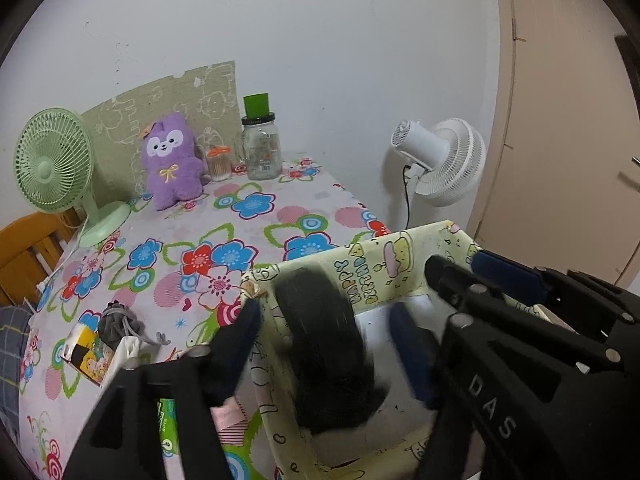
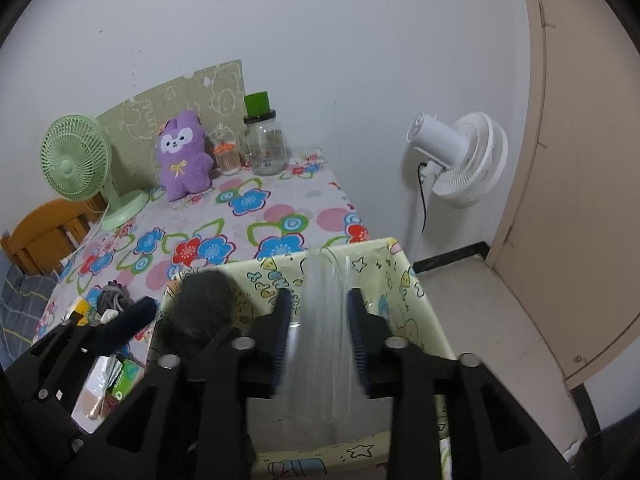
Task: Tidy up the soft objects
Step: 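Lower the umbrella and sleeve into the birthday box and open both grippers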
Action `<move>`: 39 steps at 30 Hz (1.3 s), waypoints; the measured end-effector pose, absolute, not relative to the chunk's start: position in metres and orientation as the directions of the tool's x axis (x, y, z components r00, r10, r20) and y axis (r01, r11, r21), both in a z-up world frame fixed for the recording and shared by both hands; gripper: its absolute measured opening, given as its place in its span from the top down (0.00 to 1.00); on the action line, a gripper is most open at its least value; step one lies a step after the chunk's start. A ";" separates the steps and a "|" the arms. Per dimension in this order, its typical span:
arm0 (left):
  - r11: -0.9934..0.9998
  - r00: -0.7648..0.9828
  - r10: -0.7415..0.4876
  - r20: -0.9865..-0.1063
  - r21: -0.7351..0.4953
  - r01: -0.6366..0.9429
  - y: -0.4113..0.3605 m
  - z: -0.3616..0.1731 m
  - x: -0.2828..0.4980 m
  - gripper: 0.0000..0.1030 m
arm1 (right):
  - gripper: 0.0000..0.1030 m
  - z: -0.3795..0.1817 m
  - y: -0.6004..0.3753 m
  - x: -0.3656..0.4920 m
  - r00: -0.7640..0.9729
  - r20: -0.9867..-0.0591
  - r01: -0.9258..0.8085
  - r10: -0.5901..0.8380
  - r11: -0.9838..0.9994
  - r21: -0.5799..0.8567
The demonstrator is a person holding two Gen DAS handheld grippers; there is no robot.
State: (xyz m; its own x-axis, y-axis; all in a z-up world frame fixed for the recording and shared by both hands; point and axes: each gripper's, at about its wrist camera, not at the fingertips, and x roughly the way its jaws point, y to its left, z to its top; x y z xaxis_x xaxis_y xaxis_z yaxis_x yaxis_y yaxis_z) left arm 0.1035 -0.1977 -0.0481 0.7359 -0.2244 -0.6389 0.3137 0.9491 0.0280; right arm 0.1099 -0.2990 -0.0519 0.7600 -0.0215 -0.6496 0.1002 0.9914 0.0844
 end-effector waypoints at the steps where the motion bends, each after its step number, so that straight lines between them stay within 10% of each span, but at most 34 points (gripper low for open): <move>1: 0.951 0.735 -0.218 -0.642 0.028 0.307 -0.197 -0.050 0.104 0.26 | 0.48 -0.053 -0.300 0.110 0.760 -0.650 0.107 -0.024 0.990 0.088; 9: 0.957 0.744 -0.203 -0.637 0.030 0.287 -0.193 -0.053 0.104 0.03 | 0.18 -0.054 -0.299 0.108 0.769 -0.635 0.136 -0.073 0.989 0.051; 39: 0.963 0.771 -0.182 -0.611 0.048 0.265 -0.156 -0.037 0.076 0.00 | 0.05 -0.028 -0.250 0.075 0.810 -0.579 0.104 -0.093 0.994 -0.014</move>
State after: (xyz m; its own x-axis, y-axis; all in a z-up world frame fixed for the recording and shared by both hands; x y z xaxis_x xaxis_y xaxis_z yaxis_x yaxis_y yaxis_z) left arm 0.0760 -0.1556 -0.0367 0.7707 -0.1819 -0.6107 0.2652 0.9630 0.0479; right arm 0.0749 -0.2500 -0.0283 0.8098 -0.0930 -0.5793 0.1044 0.9944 -0.0138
